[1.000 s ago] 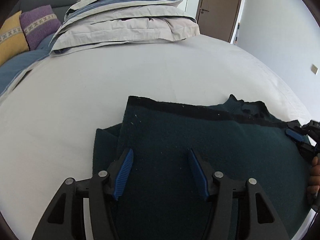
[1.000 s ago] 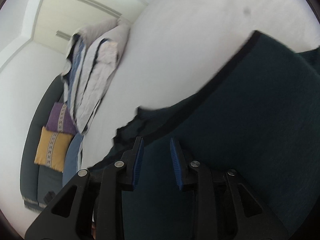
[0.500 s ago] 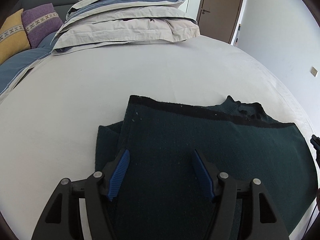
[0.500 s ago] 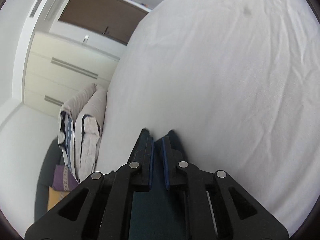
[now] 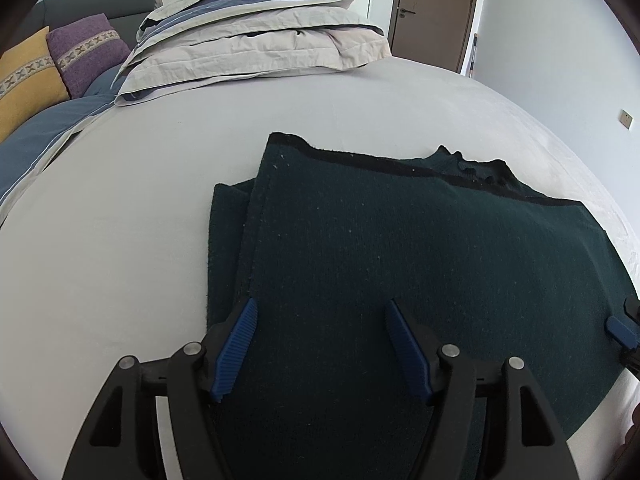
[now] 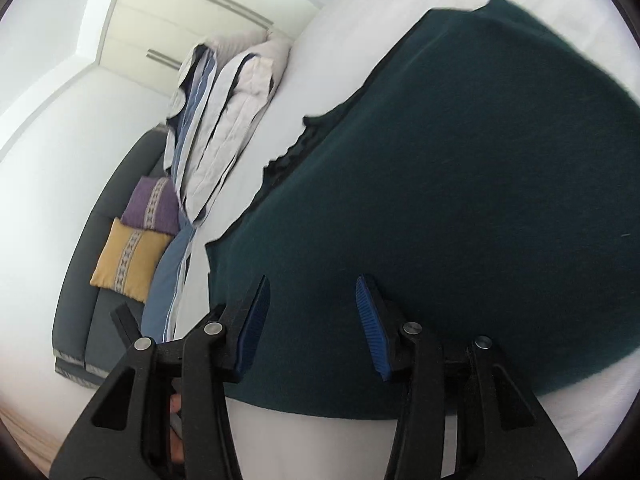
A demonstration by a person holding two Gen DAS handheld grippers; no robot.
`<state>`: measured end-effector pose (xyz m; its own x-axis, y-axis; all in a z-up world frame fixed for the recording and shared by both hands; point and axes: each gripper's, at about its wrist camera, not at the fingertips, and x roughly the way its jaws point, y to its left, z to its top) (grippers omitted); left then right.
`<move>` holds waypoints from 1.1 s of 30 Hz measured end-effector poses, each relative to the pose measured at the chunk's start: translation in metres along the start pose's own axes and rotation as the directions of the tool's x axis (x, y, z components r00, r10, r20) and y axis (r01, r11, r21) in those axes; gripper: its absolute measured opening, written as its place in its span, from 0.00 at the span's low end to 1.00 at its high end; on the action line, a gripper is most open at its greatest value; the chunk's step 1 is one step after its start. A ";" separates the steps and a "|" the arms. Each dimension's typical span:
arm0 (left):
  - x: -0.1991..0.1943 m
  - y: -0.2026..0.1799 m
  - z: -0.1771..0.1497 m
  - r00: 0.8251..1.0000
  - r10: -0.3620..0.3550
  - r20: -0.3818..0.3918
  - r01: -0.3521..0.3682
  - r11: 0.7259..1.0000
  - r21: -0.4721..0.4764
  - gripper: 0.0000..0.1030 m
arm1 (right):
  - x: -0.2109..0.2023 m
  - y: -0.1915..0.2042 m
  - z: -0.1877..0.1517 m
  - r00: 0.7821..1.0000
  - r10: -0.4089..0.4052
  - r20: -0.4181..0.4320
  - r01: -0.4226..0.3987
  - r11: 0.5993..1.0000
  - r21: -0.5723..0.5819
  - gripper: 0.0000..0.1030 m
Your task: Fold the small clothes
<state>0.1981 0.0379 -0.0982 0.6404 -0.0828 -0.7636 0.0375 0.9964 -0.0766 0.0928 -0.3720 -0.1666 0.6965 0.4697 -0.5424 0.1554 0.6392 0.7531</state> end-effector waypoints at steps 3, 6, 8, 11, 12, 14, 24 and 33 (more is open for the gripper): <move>0.000 0.000 -0.001 1.000 -0.004 0.005 0.004 1.000 -0.004 0.68 | -0.041 -0.021 -0.003 0.996 -0.070 0.056 0.068 0.997 0.034 0.44; 0.001 0.000 0.000 1.000 -0.007 0.005 0.007 1.000 -0.006 0.68 | -0.070 -0.030 -0.010 0.992 -0.099 0.074 0.096 0.995 0.038 0.45; 0.001 0.001 0.000 1.000 -0.010 0.004 0.010 1.000 -0.008 0.68 | -0.079 -0.029 -0.016 0.993 -0.095 0.073 0.094 0.995 0.026 0.45; -0.003 0.004 0.000 1.000 -0.027 0.000 0.027 1.000 -0.014 0.68 | -0.088 -0.023 -0.023 0.996 -0.080 0.051 0.080 0.997 -0.007 0.45; -0.006 0.006 0.000 0.999 -0.036 -0.004 0.036 0.999 -0.020 0.68 | -0.087 -0.018 -0.025 0.997 -0.073 0.037 0.074 0.997 -0.022 0.45; -0.018 0.015 0.000 0.998 -0.056 -0.001 0.056 0.997 -0.050 0.68 | -0.073 0.000 -0.028 0.998 -0.058 0.008 0.058 0.997 -0.058 0.45; -0.028 0.115 -0.019 0.934 -0.353 -0.063 0.304 0.872 -0.384 0.68 | -0.025 0.059 -0.049 0.990 0.047 -0.131 -0.066 0.987 -0.147 0.45; 0.006 0.123 -0.022 0.791 -0.606 -0.081 0.483 0.700 -0.526 0.69 | 0.007 0.081 -0.058 0.969 0.111 -0.219 -0.142 0.981 -0.132 0.45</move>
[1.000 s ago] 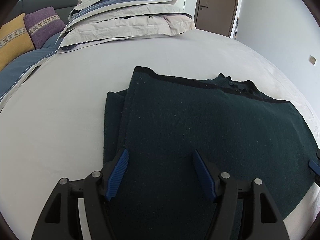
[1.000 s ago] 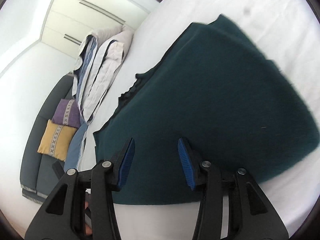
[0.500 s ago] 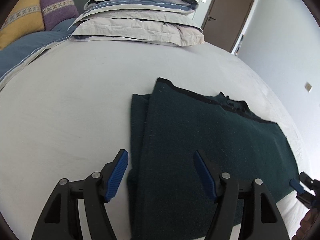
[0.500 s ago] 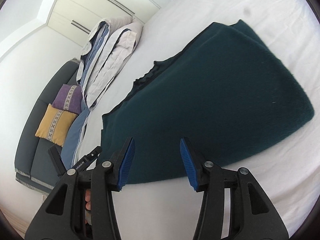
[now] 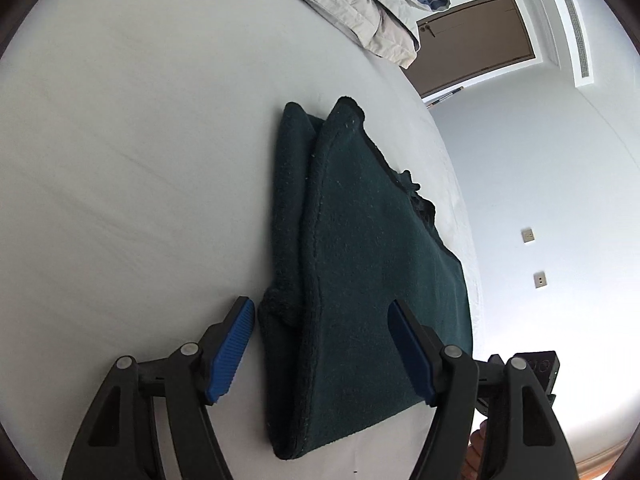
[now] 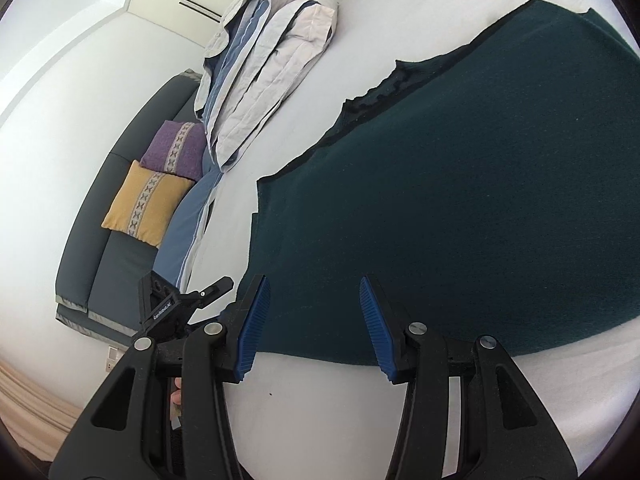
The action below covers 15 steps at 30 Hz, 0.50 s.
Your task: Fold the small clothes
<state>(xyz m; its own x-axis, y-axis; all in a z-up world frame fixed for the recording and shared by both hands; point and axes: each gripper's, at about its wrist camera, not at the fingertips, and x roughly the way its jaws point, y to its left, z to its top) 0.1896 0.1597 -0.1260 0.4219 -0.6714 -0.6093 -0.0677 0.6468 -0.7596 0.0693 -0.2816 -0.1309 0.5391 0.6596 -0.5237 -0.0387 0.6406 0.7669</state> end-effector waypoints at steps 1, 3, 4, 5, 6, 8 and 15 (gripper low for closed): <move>0.002 0.000 0.002 1.000 -0.018 -0.009 0.018 1.000 -0.010 0.69 | 0.002 0.001 0.000 1.000 0.008 -0.001 -0.008 1.000 0.006 0.45; 0.008 0.002 0.008 0.998 -0.055 -0.039 0.054 0.998 -0.029 0.69 | 0.006 0.003 0.001 1.000 0.027 -0.005 -0.027 1.000 0.010 0.45; 0.011 0.004 0.011 0.996 -0.075 -0.051 0.073 0.996 -0.045 0.69 | 0.007 0.005 0.001 0.999 0.034 -0.010 -0.034 0.999 0.011 0.45; 0.011 0.006 0.014 0.994 -0.098 -0.058 0.094 0.993 -0.066 0.69 | 0.009 0.006 0.001 0.999 0.040 -0.015 -0.040 0.999 0.012 0.45; 0.011 0.009 0.017 0.991 -0.122 -0.064 0.116 0.989 -0.087 0.68 | 0.011 0.007 0.001 0.999 0.043 -0.020 -0.043 0.999 0.011 0.45; 0.011 0.013 0.020 0.988 -0.141 -0.071 0.132 0.985 -0.112 0.60 | 0.015 0.009 0.003 0.998 0.051 -0.027 -0.050 0.999 0.017 0.45; 0.007 0.023 0.012 0.981 -0.182 -0.068 0.174 0.978 -0.116 0.37 | 0.045 0.020 0.017 0.994 0.079 -0.077 -0.077 0.997 0.029 0.45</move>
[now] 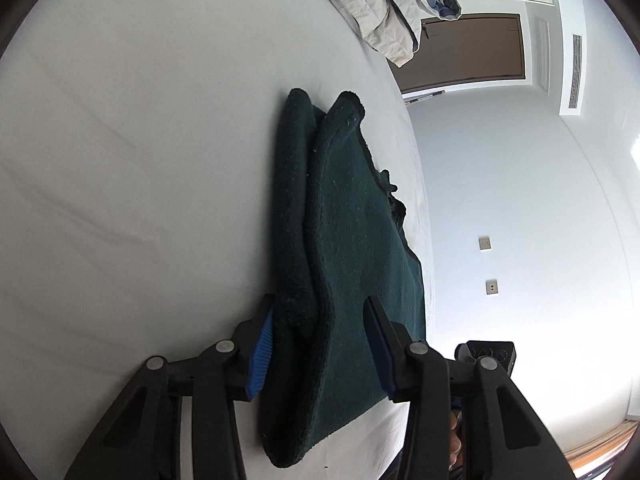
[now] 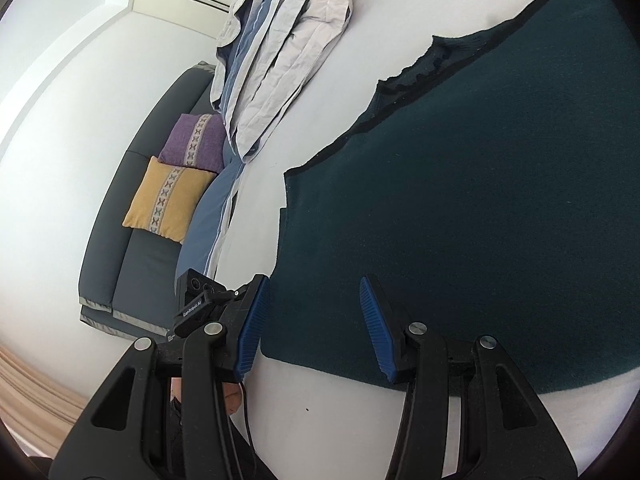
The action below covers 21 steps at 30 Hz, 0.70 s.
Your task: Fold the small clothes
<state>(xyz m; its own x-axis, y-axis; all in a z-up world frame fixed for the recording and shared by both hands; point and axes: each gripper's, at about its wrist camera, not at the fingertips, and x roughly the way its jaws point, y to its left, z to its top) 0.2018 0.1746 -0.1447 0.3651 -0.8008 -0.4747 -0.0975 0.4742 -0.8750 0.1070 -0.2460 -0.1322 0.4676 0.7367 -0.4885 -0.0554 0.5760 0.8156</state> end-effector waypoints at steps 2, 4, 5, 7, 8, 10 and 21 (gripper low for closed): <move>0.002 0.003 0.001 1.000 0.019 -0.003 -0.019 1.000 -0.004 0.23 | 0.014 0.005 0.005 1.000 -0.006 -0.026 0.006 1.000 -0.011 0.45; 0.001 0.004 0.000 1.000 0.018 0.005 -0.018 1.000 -0.005 0.20 | 0.030 0.012 0.011 0.999 -0.002 -0.054 0.000 1.000 -0.024 0.45; -0.001 0.004 -0.001 1.000 0.020 0.013 -0.020 1.000 -0.005 0.19 | 0.038 0.017 0.014 0.998 -0.001 -0.069 -0.002 0.999 -0.033 0.45; -0.003 0.001 -0.003 0.999 0.033 0.028 -0.033 0.999 0.004 0.19 | 0.054 0.025 0.021 0.996 0.002 -0.094 -0.006 0.999 -0.047 0.45; -0.003 -0.001 -0.004 0.998 0.041 0.037 -0.042 0.999 0.013 0.19 | 0.062 0.029 0.024 0.995 0.001 -0.103 -0.006 0.999 -0.051 0.45; -0.005 -0.004 -0.006 0.997 0.056 0.048 -0.058 0.998 0.030 0.19 | 0.078 0.036 0.032 0.992 -0.002 -0.127 -0.007 0.998 -0.064 0.45; -0.007 -0.016 -0.009 0.993 0.093 0.076 -0.097 0.993 0.062 0.17 | 0.145 0.024 0.037 0.970 -0.151 -0.191 0.133 0.986 -0.105 0.39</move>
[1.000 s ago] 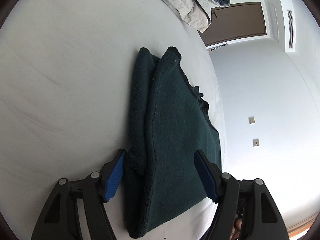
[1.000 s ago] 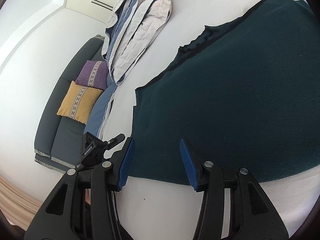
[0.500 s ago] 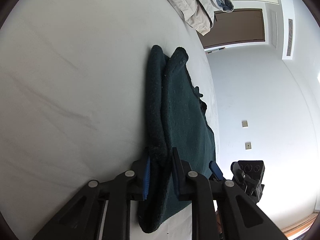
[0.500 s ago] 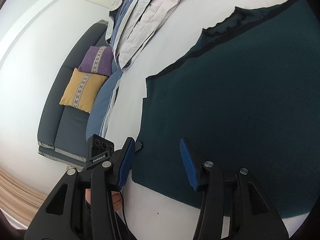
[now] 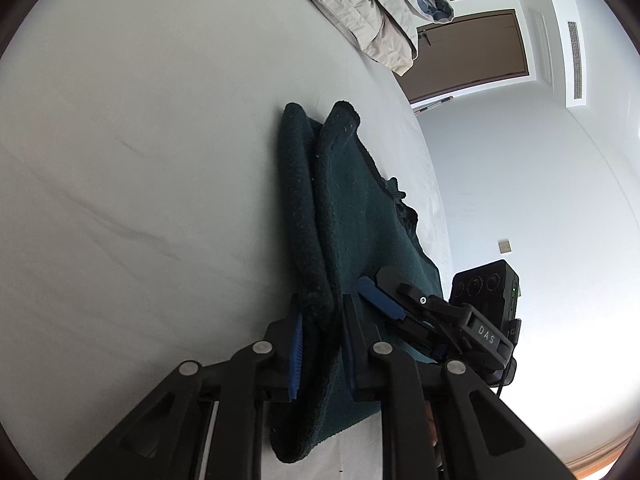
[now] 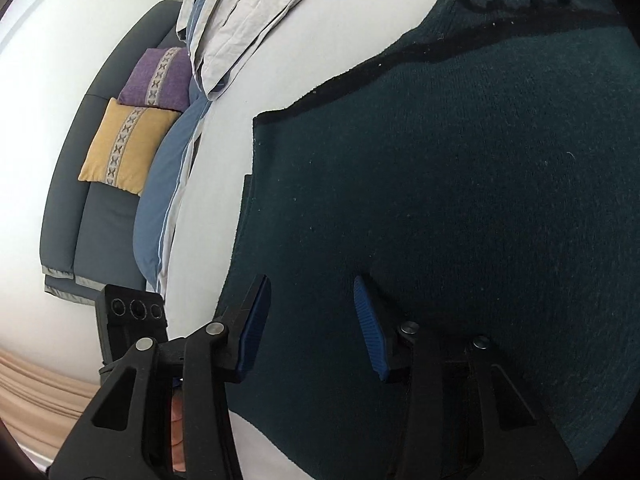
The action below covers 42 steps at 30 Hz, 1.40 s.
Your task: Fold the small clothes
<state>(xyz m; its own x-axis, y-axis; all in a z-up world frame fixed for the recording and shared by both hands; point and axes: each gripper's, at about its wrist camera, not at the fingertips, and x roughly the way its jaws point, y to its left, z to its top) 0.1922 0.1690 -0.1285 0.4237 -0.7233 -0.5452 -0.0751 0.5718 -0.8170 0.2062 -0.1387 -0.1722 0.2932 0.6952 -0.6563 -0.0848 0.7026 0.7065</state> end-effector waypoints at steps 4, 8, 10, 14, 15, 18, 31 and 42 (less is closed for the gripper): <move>-0.004 -0.018 -0.002 1.000 0.022 0.012 -0.022 1.000 0.020 0.17 | -0.011 -0.004 0.008 0.998 0.069 0.009 -0.070 0.997 0.041 0.41; -0.003 -0.054 -0.005 0.999 0.050 0.013 -0.051 0.994 0.096 0.17 | -0.048 -0.029 0.022 0.972 0.207 0.112 -0.222 0.964 0.144 0.44; 0.007 -0.080 -0.007 0.999 0.053 0.005 -0.053 0.989 0.135 0.17 | -0.066 -0.046 0.030 0.955 0.266 0.132 -0.287 0.941 0.177 0.47; 0.048 -0.140 -0.021 0.999 0.035 -0.021 -0.029 0.975 0.222 0.16 | -0.084 -0.085 0.044 0.936 0.334 0.113 -0.352 0.904 0.243 0.63; 0.063 -0.155 -0.028 0.999 0.028 -0.034 -0.019 0.970 0.244 0.16 | -0.087 -0.096 0.046 0.928 0.355 0.110 -0.372 0.891 0.262 0.63; 0.117 -0.180 -0.052 0.996 0.028 -0.085 -0.005 0.966 0.259 0.17 | -0.098 -0.124 0.054 0.897 0.417 0.147 -0.443 0.846 0.298 0.63; 0.120 -0.171 -0.120 0.993 -0.014 -0.120 0.053 0.945 0.323 0.38 | -0.116 -0.158 0.074 0.920 0.376 0.111 -0.392 0.871 0.297 0.63; 0.056 -0.121 -0.138 1.000 0.014 -0.022 -0.007 0.949 0.315 0.38 | -0.082 -0.116 0.076 0.990 0.135 -0.038 -0.122 0.964 0.237 0.47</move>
<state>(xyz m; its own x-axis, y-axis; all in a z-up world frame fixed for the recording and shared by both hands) 0.1007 0.0063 -0.0857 0.4031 -0.7234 -0.5606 0.2105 0.6694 -0.7124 0.2648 -0.2890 -0.1798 0.2425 0.7890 -0.5645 0.1078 0.5563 0.8240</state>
